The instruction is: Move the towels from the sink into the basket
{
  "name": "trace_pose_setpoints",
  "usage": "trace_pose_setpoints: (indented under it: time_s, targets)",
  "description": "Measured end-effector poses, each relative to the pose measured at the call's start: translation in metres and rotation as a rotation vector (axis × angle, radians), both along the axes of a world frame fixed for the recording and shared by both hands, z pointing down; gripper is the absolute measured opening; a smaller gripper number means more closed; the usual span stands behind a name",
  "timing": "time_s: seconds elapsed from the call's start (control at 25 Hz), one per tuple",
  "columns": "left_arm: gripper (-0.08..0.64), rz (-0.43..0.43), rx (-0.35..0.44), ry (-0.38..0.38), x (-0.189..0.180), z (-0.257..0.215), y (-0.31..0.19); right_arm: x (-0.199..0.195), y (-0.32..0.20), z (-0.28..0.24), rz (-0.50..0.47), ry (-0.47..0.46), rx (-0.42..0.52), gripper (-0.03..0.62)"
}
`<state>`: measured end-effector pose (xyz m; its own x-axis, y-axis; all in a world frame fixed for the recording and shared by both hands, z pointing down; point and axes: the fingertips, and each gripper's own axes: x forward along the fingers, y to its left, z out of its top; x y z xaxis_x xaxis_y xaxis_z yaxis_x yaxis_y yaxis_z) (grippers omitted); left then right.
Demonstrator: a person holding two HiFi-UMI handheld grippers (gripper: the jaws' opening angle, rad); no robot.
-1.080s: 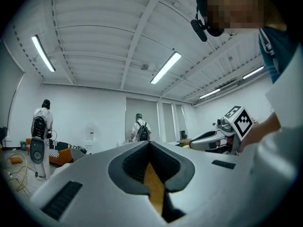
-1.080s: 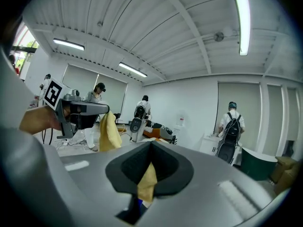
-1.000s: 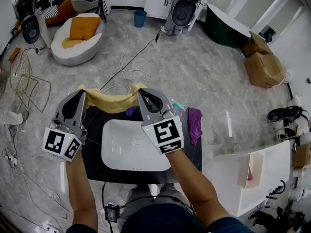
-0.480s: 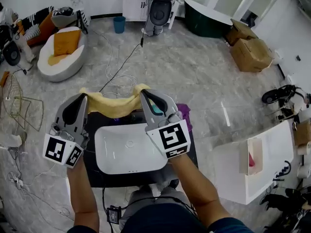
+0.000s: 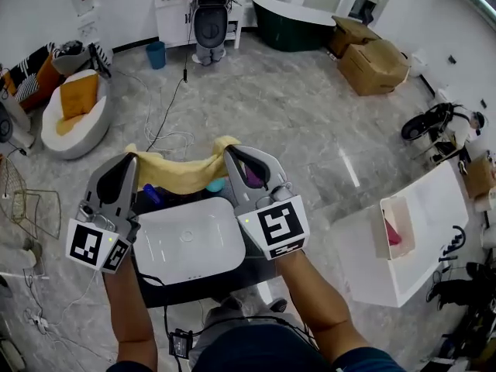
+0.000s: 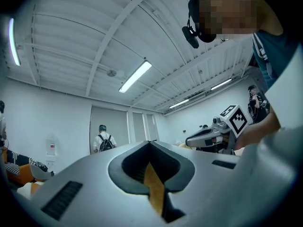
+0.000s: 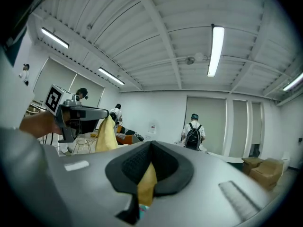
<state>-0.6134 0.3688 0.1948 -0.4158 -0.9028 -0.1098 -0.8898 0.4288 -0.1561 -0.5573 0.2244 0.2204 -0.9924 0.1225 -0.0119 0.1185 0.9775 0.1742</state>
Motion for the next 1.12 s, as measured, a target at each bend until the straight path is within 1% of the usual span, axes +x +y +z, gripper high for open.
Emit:
trace_pose_setpoints:
  time_s: [0.12, 0.2, 0.4, 0.52, 0.64, 0.76, 1.12]
  targets:
    - [0.006, 0.041, -0.002, 0.002, 0.020, -0.001, -0.036, 0.028, -0.032, -0.004, 0.039, -0.007, -0.003, 0.011]
    - [0.006, 0.070, -0.009, 0.006, 0.040, 0.000, -0.060, 0.052, -0.054, -0.004, 0.063, -0.009, -0.009, 0.011]
    - [0.006, 0.160, -0.040, -0.009, 0.105, -0.004, -0.133, 0.126, -0.122, -0.009, 0.143, -0.024, -0.024, 0.011]
    - [0.006, 0.198, -0.052, -0.010, 0.143, -0.007, -0.171, 0.167, -0.157, -0.012, 0.180, -0.028, -0.031, 0.011]
    - [0.006, 0.234, -0.066, -0.019, 0.188, -0.011, -0.213, 0.217, -0.197, -0.014, 0.219, -0.023, -0.038, 0.011]
    - [0.006, 0.281, -0.076, -0.022, 0.232, -0.015, -0.254, 0.266, -0.234, -0.020, 0.259, -0.041, -0.048, 0.011]
    - [0.006, 0.415, -0.106, -0.019, 0.353, -0.006, -0.355, 0.402, -0.326, -0.016, 0.378, -0.067, -0.059, 0.011]
